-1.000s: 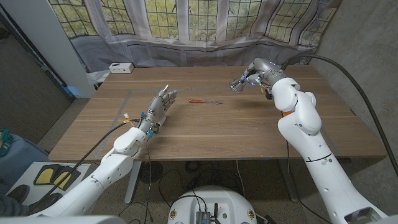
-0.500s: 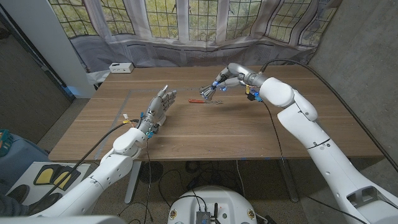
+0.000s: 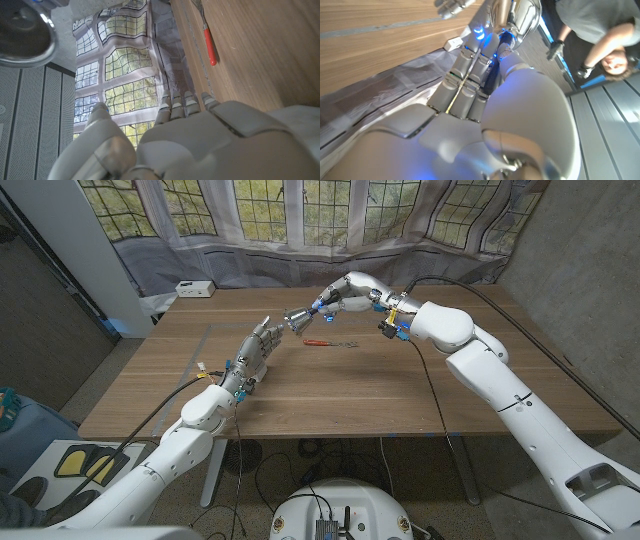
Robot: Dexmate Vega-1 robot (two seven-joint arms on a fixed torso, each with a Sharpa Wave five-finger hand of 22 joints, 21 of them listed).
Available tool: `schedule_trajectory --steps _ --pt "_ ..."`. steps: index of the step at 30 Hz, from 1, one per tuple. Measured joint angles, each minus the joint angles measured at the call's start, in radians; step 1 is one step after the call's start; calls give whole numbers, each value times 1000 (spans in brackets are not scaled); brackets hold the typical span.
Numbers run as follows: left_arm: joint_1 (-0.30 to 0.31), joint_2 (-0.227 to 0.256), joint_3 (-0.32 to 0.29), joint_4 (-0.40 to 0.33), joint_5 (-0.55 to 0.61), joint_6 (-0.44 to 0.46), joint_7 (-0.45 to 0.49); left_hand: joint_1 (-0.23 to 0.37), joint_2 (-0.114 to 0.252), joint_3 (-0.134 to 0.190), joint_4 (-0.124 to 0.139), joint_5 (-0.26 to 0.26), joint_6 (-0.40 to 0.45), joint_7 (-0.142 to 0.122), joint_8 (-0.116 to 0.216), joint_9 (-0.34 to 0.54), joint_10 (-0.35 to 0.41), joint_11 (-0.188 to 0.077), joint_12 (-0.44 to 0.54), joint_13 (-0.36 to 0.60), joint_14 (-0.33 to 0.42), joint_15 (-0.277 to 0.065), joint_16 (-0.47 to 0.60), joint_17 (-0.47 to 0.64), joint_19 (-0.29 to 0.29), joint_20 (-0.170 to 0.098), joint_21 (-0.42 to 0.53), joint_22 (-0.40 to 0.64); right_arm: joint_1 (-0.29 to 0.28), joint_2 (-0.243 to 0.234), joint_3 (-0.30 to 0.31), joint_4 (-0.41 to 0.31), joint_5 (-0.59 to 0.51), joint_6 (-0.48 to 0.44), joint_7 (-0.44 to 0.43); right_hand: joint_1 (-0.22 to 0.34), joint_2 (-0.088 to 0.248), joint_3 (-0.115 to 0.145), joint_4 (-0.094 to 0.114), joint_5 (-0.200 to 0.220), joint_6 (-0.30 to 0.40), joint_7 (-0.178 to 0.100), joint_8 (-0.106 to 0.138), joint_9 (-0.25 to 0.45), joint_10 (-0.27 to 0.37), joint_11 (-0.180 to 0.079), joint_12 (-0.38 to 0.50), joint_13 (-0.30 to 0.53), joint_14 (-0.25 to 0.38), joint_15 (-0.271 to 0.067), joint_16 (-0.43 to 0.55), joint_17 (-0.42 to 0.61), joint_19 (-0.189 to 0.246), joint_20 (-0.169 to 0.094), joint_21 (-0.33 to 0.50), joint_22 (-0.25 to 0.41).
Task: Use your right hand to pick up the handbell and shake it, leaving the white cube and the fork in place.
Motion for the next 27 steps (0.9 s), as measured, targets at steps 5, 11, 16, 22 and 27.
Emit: schedule_trajectory --steps 5,11,16,22,27 --pt "-5 0 5 0 1 3 -5 0 0 0 0 0 0 0 0 0 0 0 0 0 0 0 0 0 0 0 0 0 1 -34 -8 -9 219 40 -44 0 0 -1 -1 0 0 0 0 4 0 0 -2 0 0 0 -4 0 0 0 0 0" --pt "-11 -2 7 -1 5 3 -7 0 0 0 0 0 0 0 0 0 0 0 0 0 0 0 0 0 0 0 0 0 -2 -96 -10 -54 320 52 -130 0 0 -1 -1 -1 0 0 0 5 0 0 -4 0 0 0 -4 1 -5 -5 4 0" --pt "-14 -3 7 -2 9 1 -6 0 0 0 0 0 0 0 0 0 0 0 0 0 0 0 0 1 0 0 0 0 -18 -176 -12 -124 277 12 -267 0 0 -2 -2 -1 0 0 0 5 0 0 -4 0 0 0 -4 5 -5 -5 8 0" --pt "-14 -2 5 -6 12 -3 0 0 0 3 -3 0 -11 -11 -7 0 0 0 0 0 9 -2 0 3 0 0 0 0 -42 -243 -21 -178 135 -65 -374 0 0 -2 -2 -1 0 0 0 5 0 0 -4 1 0 0 -8 5 -11 0 8 0" --pt "-13 1 0 -16 16 -6 6 0 0 3 -3 0 -26 -18 -12 0 -4 -4 0 0 9 -2 0 0 0 0 0 0 -61 -283 -29 -207 16 -125 -430 0 0 -2 -2 -1 0 0 0 5 0 0 -3 1 0 0 -10 4 -11 0 10 0"
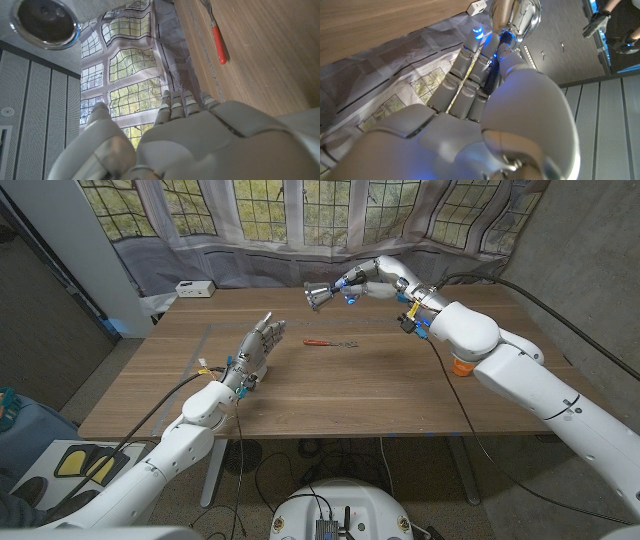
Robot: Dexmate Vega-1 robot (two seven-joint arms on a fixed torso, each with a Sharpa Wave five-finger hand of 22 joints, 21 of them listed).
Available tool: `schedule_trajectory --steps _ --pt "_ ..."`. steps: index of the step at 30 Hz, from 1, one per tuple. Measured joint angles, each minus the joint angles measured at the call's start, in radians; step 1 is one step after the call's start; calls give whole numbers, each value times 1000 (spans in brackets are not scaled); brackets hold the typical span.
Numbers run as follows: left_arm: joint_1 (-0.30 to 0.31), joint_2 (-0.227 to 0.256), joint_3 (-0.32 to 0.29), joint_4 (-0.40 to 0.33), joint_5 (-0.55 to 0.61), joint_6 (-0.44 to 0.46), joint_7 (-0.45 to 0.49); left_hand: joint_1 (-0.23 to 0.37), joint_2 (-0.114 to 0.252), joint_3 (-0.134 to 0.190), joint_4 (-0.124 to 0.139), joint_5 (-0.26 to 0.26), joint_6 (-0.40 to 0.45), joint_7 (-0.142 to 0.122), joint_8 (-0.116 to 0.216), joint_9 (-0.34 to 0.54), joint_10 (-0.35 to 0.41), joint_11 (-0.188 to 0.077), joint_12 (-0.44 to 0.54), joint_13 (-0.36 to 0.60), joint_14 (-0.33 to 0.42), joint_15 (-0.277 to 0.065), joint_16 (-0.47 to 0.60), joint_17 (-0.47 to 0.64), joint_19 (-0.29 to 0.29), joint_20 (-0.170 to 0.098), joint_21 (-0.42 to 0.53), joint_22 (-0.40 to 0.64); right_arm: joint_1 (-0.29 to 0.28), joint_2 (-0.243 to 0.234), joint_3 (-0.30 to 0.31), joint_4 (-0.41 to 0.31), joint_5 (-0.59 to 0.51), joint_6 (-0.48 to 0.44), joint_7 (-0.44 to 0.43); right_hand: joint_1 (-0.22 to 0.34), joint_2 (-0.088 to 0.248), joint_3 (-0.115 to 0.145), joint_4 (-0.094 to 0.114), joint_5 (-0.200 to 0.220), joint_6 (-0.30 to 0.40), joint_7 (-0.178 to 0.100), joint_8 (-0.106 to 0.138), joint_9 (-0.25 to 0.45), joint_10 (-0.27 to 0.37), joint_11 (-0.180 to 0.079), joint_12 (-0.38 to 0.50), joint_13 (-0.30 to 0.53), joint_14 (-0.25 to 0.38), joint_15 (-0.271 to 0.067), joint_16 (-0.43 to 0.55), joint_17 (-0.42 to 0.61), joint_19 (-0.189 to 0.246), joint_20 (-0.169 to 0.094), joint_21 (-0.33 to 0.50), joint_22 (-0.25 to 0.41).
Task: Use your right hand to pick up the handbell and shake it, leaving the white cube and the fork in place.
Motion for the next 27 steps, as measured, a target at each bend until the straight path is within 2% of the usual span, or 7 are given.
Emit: schedule_trajectory --steps 11,13,14,19,20,25,27 --pt "1 7 -3 -12 9 0 11 0 0 0 0 0 -5 5 0 0 0 0 -4 0 0 0 0 0 0 0 0 0 -12 -98 -55 -83 -224 -170 -37 0 0 -1 -1 0 0 0 0 0 -3 3 0 29 -9 -2 -5 0 -4 -4 5 0" --pt "1 8 -3 -13 9 0 11 0 0 0 0 0 -5 5 0 0 0 0 -4 0 0 0 0 0 0 0 0 0 -6 -123 -76 -106 -344 -279 -20 0 0 -1 -1 0 0 0 0 0 -3 3 0 29 -9 -2 -5 0 -11 0 5 0" --pt "1 8 -3 -13 10 1 11 0 0 0 0 0 -5 5 0 0 0 0 -4 0 0 0 0 0 0 0 0 0 -6 -123 -76 -106 -346 -281 -20 0 0 -1 -1 0 0 0 0 0 -3 3 0 29 -9 -2 -6 0 -11 0 5 0" --pt "-3 8 -3 -11 10 2 10 0 0 0 0 0 -5 5 0 0 0 0 -4 0 0 0 0 0 0 0 0 0 29 -179 -159 -146 -509 -435 50 0 0 -1 -1 -2 0 0 0 0 -3 3 0 29 -9 -2 -6 0 -11 0 5 0" --pt "-4 7 -3 -8 10 2 9 0 0 0 0 0 -5 5 0 0 0 0 -4 0 0 0 0 0 0 0 0 0 43 -189 -187 -150 -577 -500 93 0 0 -1 -1 -2 0 0 0 0 -3 3 0 29 -9 -2 -6 0 -11 0 10 0" --pt "-10 4 -1 -1 9 2 2 0 0 0 0 0 -5 5 0 0 0 0 -4 0 0 0 0 0 0 0 0 0 83 -211 -278 -149 -714 -630 197 0 0 -2 -2 1 4 -4 0 0 1 -1 -3 29 -9 -2 -9 0 -11 0 13 0" --pt "-12 3 0 1 9 2 0 0 0 0 0 0 -5 5 0 -2 0 0 -4 0 0 0 0 0 0 0 0 0 89 -213 -290 -145 -769 -669 241 0 0 -3 -3 1 5 -6 0 0 1 -1 -4 29 -9 -2 -10 0 -15 -4 13 0"
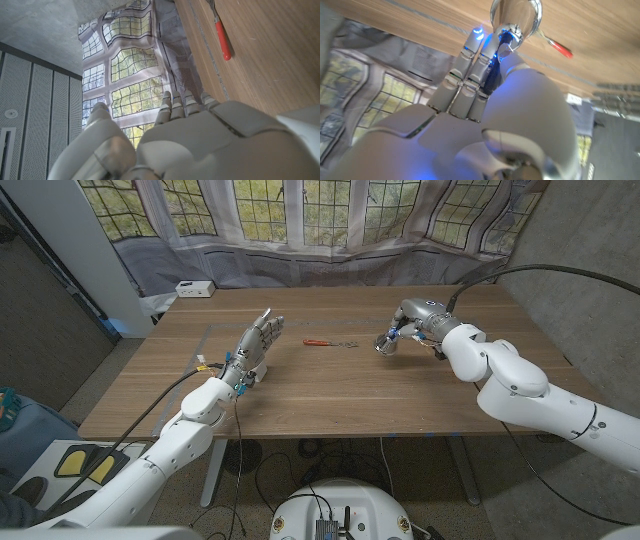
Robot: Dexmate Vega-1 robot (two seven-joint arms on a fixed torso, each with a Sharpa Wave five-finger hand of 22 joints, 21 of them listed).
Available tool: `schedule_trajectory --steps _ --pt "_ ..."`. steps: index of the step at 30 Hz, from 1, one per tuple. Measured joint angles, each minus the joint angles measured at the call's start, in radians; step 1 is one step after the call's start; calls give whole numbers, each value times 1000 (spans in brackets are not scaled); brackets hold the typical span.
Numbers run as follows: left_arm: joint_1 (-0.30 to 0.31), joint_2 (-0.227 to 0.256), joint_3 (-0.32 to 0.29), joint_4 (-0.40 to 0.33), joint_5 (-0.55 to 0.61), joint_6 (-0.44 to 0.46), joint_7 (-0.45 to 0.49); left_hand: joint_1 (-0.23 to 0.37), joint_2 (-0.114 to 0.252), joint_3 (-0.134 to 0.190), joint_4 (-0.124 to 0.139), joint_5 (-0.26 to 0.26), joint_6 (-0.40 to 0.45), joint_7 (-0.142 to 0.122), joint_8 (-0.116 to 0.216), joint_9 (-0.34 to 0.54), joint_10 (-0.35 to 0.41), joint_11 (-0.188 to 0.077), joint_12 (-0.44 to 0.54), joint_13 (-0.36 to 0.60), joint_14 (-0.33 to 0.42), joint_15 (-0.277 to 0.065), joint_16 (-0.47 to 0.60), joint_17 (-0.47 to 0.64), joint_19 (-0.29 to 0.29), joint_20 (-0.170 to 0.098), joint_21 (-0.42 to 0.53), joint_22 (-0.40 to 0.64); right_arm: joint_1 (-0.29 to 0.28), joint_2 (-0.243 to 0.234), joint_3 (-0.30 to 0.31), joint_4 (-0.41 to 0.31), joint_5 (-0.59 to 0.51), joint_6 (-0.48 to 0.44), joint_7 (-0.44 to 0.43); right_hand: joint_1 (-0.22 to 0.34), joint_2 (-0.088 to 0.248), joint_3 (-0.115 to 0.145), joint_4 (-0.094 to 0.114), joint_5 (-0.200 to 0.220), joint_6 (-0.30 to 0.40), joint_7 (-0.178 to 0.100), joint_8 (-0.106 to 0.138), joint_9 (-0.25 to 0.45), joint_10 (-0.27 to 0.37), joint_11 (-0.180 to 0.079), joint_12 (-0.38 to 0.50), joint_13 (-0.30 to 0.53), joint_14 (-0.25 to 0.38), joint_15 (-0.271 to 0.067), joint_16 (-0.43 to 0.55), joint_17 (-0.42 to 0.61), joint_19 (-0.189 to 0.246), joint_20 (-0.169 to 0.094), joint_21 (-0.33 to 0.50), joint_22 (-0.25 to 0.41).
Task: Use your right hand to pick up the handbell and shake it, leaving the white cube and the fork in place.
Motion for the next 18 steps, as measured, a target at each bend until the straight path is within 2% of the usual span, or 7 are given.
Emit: schedule_trajectory --steps 4,8,12,13,15,17,18 --pt "-5 -3 4 4 0 0 -3 0 0 0 0 0 0 0 0 -1 0 0 0 0 0 0 0 0 0 0 0 0 -1 -1 -1 8 -163 -65 142 0 0 0 0 0 -1 -8 0 0 0 0 0 0 0 0 -3 0 -2 -2 0 0" --pt "-7 -4 7 6 0 0 -6 0 0 3 -3 0 0 0 0 -1 0 0 0 0 0 0 0 0 0 0 0 0 -27 10 52 11 -323 -66 290 0 0 0 0 0 1 -10 0 0 0 0 -1 0 0 0 -7 0 -1 -2 0 0" --pt "-7 -4 7 6 0 0 -8 0 0 3 -3 0 0 0 0 -1 2 -2 0 0 0 0 0 0 0 0 0 0 -63 34 127 9 -323 -66 290 0 0 0 0 0 1 -10 0 0 0 0 -3 0 0 0 -7 0 -5 -5 0 0" --pt "-7 -5 10 6 0 0 -9 0 0 3 -3 0 0 0 0 -1 4 -4 0 0 0 0 0 0 0 0 0 0 -75 42 153 6 -485 -20 442 0 0 0 0 0 1 -10 0 0 2 -2 -4 1 0 0 -7 0 -5 -5 0 0" --pt "-7 -5 10 6 0 0 -9 0 0 3 -3 0 0 0 0 -1 4 -4 0 0 0 0 0 0 0 0 0 0 -87 52 179 2 -485 -20 442 0 0 0 0 0 1 -10 0 0 2 -2 -5 7 0 0 -9 0 -7 -7 5 0" --pt "-7 -8 12 6 0 0 -9 0 0 3 -3 0 0 0 0 -1 4 -4 0 0 0 0 0 0 0 0 0 0 -111 69 232 -6 -647 48 554 0 0 0 0 0 3 -13 0 0 2 -2 -5 9 0 -1 -11 -2 -9 -9 7 0" --pt "-7 -8 12 6 0 0 -9 0 0 3 -3 0 0 0 0 -1 4 -4 0 0 0 0 0 1 0 0 0 0 -122 77 255 -9 -647 48 554 0 0 0 0 0 1 -17 0 0 2 -2 -5 9 0 -1 -11 -2 -11 -7 7 -1"
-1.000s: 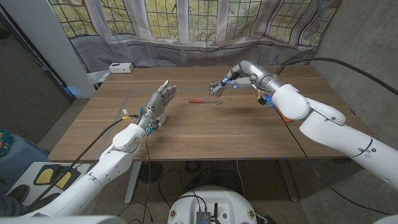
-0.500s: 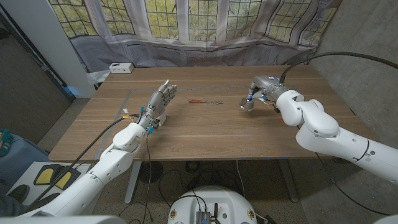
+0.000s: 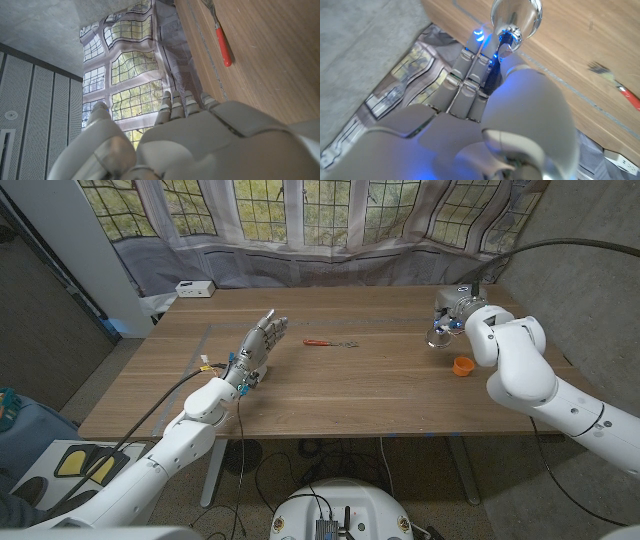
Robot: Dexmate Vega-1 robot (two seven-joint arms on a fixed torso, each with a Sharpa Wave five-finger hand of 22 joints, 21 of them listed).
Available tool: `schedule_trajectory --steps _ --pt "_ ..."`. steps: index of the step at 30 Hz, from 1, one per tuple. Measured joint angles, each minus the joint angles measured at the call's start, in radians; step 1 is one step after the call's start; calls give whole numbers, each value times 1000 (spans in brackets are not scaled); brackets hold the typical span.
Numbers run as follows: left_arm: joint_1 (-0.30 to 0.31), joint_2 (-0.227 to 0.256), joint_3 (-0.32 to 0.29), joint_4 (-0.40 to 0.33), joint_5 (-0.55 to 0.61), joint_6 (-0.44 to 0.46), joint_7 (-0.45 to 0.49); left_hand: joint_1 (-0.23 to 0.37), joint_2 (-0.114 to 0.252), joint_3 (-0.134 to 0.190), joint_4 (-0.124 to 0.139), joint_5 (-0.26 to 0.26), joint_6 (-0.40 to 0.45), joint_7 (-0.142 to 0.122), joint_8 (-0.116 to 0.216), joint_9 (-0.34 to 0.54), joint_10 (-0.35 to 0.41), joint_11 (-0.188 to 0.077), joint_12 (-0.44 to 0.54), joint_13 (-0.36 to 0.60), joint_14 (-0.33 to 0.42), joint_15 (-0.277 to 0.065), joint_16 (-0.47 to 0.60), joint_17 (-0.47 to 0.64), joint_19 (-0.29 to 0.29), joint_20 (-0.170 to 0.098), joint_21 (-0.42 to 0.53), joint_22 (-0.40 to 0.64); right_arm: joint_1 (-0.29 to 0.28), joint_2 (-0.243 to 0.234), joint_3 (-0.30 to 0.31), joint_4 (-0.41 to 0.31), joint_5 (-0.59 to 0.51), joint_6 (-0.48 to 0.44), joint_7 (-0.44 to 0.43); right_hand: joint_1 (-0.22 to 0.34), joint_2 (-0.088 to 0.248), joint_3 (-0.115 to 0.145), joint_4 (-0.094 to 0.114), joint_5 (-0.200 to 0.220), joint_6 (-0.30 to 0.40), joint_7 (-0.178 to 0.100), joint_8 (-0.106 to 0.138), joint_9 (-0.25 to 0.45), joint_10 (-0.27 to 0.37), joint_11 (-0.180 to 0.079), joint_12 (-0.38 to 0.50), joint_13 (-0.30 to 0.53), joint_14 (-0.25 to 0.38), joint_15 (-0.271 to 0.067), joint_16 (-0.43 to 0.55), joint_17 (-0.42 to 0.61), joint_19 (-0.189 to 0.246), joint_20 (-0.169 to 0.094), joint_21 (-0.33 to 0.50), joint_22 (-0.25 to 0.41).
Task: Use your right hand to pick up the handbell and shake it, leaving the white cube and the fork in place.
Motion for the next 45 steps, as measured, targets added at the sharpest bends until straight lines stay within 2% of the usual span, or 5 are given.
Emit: schedule_trajectory --steps 9,11,20,33,45 --pt "10 -4 2 -4 0 -8 0 0 0 0 0 0 0 0 0 0 0 0 0 0 0 0 0 2 0 0 0 0 -61 63 134 -29 -108 57 49 0 0 0 0 0 4 -14 0 0 0 0 -4 5 0 0 -4 -5 -5 -6 0 -4" --pt "12 -5 2 -6 -1 -9 0 0 0 0 0 0 0 0 0 0 0 0 0 0 0 0 0 2 0 0 0 0 -73 78 159 -36 -432 226 121 -3 -3 2 2 0 4 -14 0 0 0 0 -5 5 0 0 -4 -5 -5 -6 0 -4" --pt "20 -5 4 -10 -1 -14 1 0 0 0 0 0 0 0 1 0 0 0 0 0 0 0 0 2 0 0 0 0 -115 142 239 -62 -679 333 134 -6 -6 2 2 -1 4 -14 0 0 0 0 -7 5 0 0 -11 -5 -13 -2 0 -4" --pt "28 -3 4 -16 -1 -18 5 0 0 0 0 0 0 0 1 0 0 0 0 0 0 0 0 2 0 0 0 0 -132 279 332 -105 -694 381 163 -5 -5 -3 6 -1 4 -14 0 0 0 0 -10 5 0 0 -11 -4 -13 -2 8 -4" --pt "38 4 -7 -23 -4 -23 8 0 0 0 0 0 0 0 1 0 0 0 0 0 0 0 0 2 0 0 0 0 -131 398 404 -141 -393 336 253 -2 -2 -3 6 -1 3 -14 0 0 0 0 -15 10 0 0 -18 -2 -21 0 8 -4"
